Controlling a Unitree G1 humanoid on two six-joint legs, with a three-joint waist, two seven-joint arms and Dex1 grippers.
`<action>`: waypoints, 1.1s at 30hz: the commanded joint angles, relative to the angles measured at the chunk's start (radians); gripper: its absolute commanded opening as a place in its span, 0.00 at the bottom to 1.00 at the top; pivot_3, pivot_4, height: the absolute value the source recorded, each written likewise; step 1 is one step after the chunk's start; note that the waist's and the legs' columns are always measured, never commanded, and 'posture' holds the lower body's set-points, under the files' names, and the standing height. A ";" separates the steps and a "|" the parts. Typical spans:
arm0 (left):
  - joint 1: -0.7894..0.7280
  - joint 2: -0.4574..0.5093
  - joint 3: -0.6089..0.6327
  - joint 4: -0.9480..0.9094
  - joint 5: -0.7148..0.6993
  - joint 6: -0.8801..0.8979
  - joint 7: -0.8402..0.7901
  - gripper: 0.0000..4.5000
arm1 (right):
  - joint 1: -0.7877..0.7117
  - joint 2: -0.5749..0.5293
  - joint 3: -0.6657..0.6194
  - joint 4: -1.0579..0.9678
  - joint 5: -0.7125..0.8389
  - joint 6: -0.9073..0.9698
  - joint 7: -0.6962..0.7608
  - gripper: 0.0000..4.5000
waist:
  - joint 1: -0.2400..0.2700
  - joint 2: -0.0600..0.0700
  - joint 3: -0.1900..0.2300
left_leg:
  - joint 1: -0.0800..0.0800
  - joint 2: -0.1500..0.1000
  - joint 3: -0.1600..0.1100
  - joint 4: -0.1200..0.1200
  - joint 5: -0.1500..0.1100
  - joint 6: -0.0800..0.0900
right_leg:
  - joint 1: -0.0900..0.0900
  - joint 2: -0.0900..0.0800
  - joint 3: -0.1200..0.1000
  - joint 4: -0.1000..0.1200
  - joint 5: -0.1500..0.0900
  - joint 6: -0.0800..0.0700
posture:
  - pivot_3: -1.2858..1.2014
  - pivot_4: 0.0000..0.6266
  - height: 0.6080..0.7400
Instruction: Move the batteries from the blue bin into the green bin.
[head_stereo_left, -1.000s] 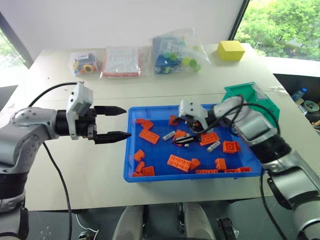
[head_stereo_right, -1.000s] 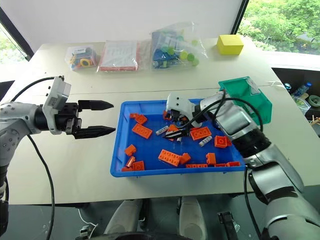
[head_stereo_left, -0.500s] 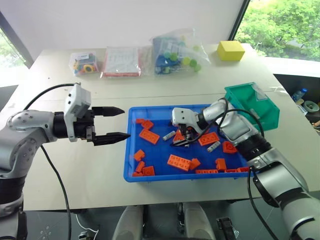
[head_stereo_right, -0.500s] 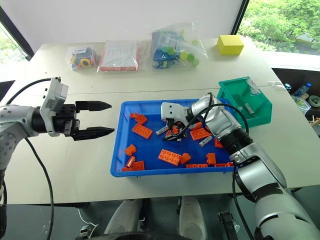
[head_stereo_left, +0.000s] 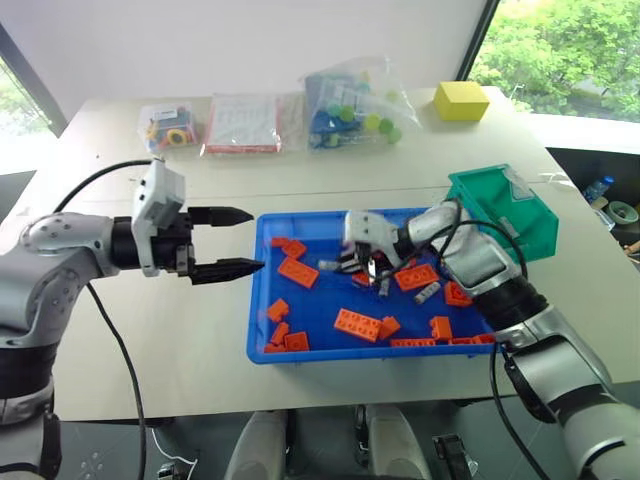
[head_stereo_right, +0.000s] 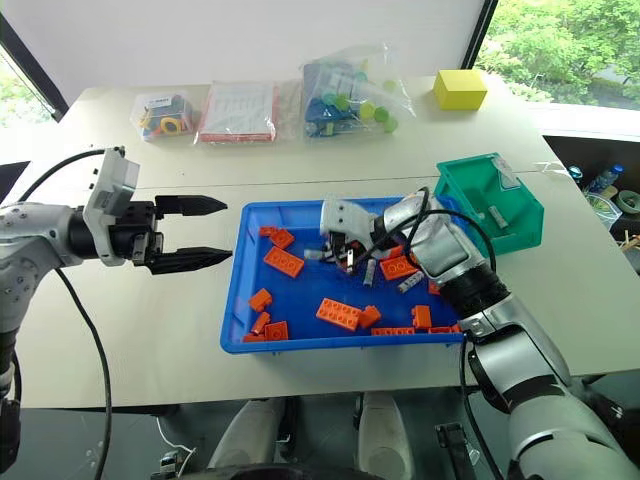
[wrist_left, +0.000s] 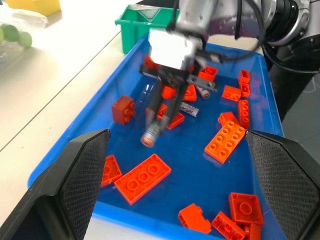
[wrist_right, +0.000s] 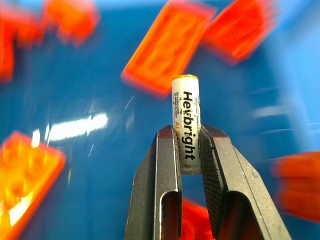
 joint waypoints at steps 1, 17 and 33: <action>-0.016 -0.001 0.007 -0.008 0.000 -0.021 -0.010 1.00 | -0.047 0.003 -0.163 -0.120 0.078 0.182 -0.109 0.02 | 0.001 0.000 0.000 | 0.000 0.000 0.000 0.000 0.000 0.000 | 0.000 0.000 0.000 0.000 0.000 0.000 | 0.52 0.24 0.64; -0.053 -0.038 -0.039 0.038 0.026 -0.047 -0.038 1.00 | 0.198 -0.393 -0.596 -0.148 0.106 0.365 -0.392 0.02 | 0.013 0.000 0.000 | 0.000 0.000 0.010 0.000 -0.001 0.001 | 0.000 -0.002 0.002 -0.001 0.000 -0.001 | 0.52 0.24 0.64; -0.055 -0.030 -0.037 0.031 0.023 -0.036 -0.057 1.00 | 0.196 -0.278 -0.623 -0.496 0.358 0.698 -0.468 0.65 | 0.001 0.000 0.000 | 0.000 0.002 0.009 0.000 -0.001 0.002 | -0.001 -0.001 0.003 0.000 0.000 0.000 | 0.52 0.24 0.64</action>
